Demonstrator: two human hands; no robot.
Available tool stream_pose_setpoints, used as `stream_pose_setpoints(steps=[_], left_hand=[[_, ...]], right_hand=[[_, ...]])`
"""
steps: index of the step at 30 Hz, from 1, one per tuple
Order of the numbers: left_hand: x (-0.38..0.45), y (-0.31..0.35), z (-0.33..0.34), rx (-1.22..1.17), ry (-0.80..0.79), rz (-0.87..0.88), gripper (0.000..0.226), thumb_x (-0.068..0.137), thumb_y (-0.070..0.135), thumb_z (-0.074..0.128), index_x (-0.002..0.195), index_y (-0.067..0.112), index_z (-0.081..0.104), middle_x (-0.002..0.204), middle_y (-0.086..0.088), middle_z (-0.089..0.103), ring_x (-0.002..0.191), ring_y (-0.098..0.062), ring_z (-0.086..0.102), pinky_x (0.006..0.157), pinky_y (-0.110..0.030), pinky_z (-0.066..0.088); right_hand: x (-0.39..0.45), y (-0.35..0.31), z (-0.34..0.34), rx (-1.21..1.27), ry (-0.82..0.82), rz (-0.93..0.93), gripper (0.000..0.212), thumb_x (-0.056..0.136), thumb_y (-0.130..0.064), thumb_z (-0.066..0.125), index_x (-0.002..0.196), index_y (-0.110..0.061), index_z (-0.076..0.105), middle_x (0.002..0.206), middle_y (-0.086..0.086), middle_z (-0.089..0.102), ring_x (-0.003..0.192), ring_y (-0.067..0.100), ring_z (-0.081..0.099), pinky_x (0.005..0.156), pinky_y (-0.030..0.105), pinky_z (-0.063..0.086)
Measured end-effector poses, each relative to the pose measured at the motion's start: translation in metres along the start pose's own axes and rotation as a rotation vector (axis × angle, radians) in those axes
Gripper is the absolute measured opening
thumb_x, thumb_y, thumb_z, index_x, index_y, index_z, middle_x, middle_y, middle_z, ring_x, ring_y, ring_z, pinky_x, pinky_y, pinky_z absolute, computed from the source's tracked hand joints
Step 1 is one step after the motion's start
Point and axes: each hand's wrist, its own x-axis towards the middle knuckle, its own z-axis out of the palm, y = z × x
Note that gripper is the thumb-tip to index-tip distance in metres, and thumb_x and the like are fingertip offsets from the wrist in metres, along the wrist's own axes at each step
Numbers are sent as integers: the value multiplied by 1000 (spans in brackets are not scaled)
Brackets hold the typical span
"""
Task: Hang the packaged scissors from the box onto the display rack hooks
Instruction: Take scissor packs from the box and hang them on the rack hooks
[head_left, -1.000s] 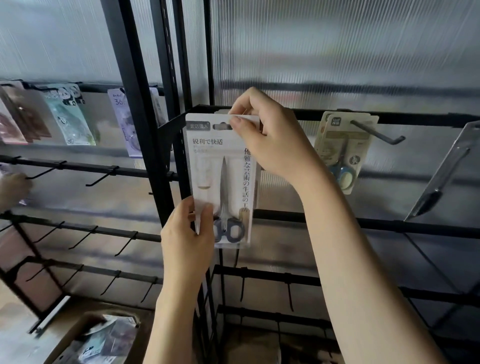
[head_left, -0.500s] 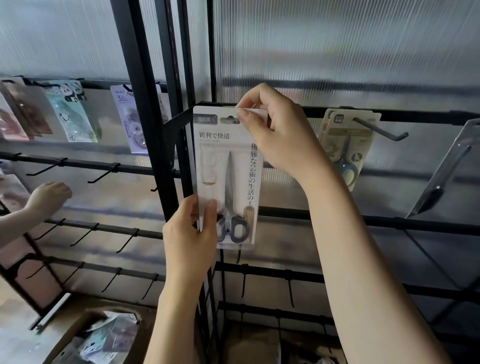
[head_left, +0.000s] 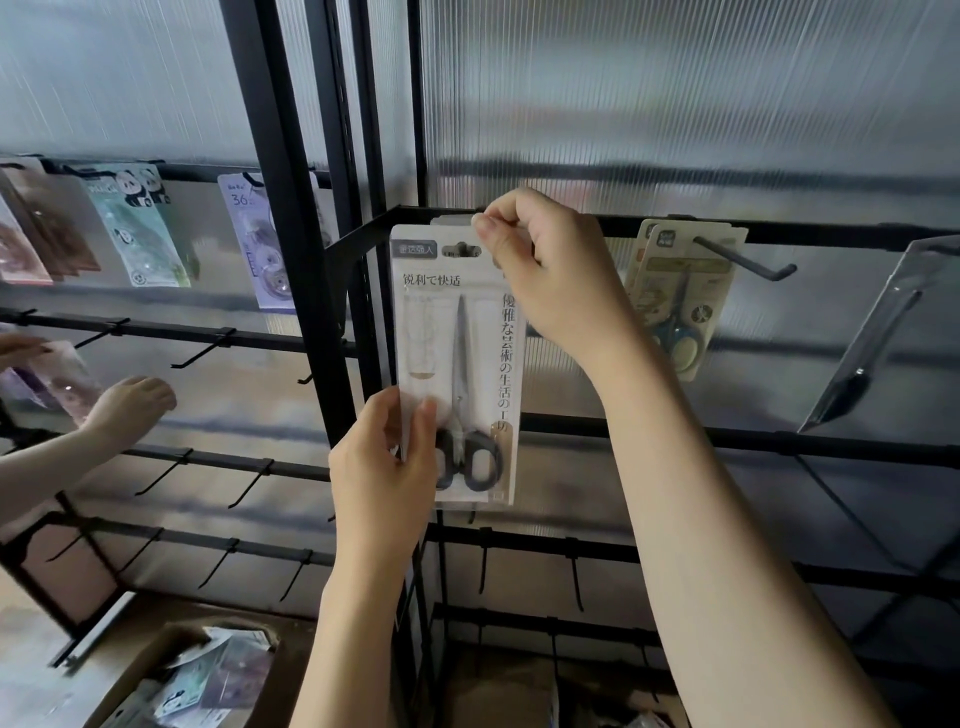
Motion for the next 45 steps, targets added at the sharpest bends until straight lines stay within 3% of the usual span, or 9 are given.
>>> stream_pose_setpoints(steps=[4,11,16,19,23,29,35,41,45], left_hand=[[0,2,-1,16,10,5,27,93,22,57,76,38,45,69,-6,59,63,-19,53,58,-26,44],[1,0,0,8,16,4,19,93,23,56,84,6,55,65,-13,54,57,-23,46,52,-29,38],[3,-1,1,22,-14,-33,11,93,26,56,82,26,53,70,-7,58,62,-19,51,54,-24,41],[5,-8,5,71,-56,-123,25,92,30,56,115,20,60,86,4,64,75,-10,58,62,-11,41],[10,-15,9,126,-72,-139,45,92,28,57,133,12,49,116,-3,64,104,-16,60,85,-23,43],[12,-22,19,140,-76,-119,41,91,25,59,128,11,52,116,-5,64,106,-17,61,84,-24,43],[8,-22,34,119,-126,-93,30,92,21,57,120,10,58,104,1,66,89,-7,60,74,-8,42],[-26,-16,74,87,-278,-111,24,93,20,55,115,12,62,95,9,62,86,-5,58,73,-15,43],[-73,-8,114,87,-431,-92,23,93,18,56,113,10,63,93,9,60,83,-4,57,66,-2,39]], right_hand=[[-1,1,2,11,22,5,20,96,-20,52,78,-11,55,59,2,51,54,8,42,53,22,35],[1,3,2,-3,39,35,23,96,-22,52,76,-11,54,59,2,53,54,8,44,54,21,36],[5,10,9,-43,19,56,25,97,-21,51,79,-4,57,65,13,60,55,15,48,53,24,37],[9,22,16,-63,35,90,21,98,-19,49,79,-9,53,64,5,56,51,7,43,51,17,34],[16,36,24,-111,93,73,20,97,-16,49,82,-4,55,57,-14,41,48,0,41,49,13,32],[27,54,30,-202,116,40,17,97,-15,50,89,-2,57,62,-14,44,53,1,42,49,11,33],[19,59,24,-225,136,50,20,95,-21,54,103,-2,54,84,1,61,71,12,57,55,15,39],[-60,90,0,-300,239,169,25,93,-20,57,110,-3,54,100,9,63,84,17,61,68,33,53],[-137,115,-29,-362,222,271,20,94,-20,55,102,-2,59,96,8,64,74,8,58,63,9,43]])
